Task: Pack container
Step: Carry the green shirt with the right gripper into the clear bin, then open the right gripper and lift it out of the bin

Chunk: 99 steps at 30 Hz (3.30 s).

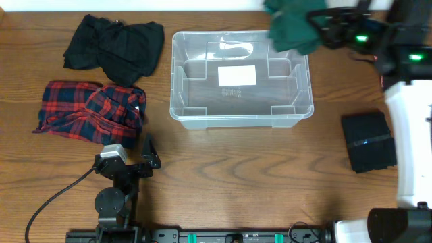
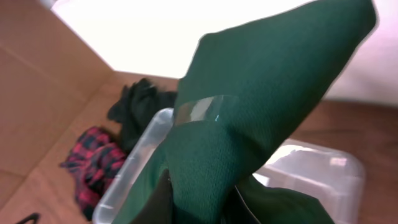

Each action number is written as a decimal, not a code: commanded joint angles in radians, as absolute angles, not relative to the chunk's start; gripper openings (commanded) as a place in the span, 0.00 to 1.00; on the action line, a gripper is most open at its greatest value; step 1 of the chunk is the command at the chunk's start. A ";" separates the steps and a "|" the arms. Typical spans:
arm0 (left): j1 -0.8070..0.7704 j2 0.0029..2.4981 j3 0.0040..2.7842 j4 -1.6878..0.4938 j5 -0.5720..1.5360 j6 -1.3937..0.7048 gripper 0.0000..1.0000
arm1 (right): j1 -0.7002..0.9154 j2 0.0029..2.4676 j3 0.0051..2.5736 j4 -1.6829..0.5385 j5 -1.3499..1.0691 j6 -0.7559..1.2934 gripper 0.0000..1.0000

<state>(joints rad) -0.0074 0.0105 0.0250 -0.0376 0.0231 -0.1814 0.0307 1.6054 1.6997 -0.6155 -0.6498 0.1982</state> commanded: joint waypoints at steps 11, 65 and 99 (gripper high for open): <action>-0.003 0.005 0.004 -0.072 0.004 -0.165 0.98 | 0.392 1.829 1.707 -0.434 -0.245 0.699 0.01; -0.003 0.005 0.004 -0.072 0.004 -0.165 0.98 | 0.482 2.136 1.716 -0.309 -0.403 0.451 0.99; -0.003 0.006 0.004 -0.072 0.004 -0.165 0.98 | 0.191 2.052 1.907 -0.919 -0.003 -0.022 0.93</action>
<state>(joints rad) -0.0074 0.0101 0.0250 -0.0376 0.0227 -0.1814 0.2073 2.0800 1.8862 -0.9154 -0.0471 -0.0776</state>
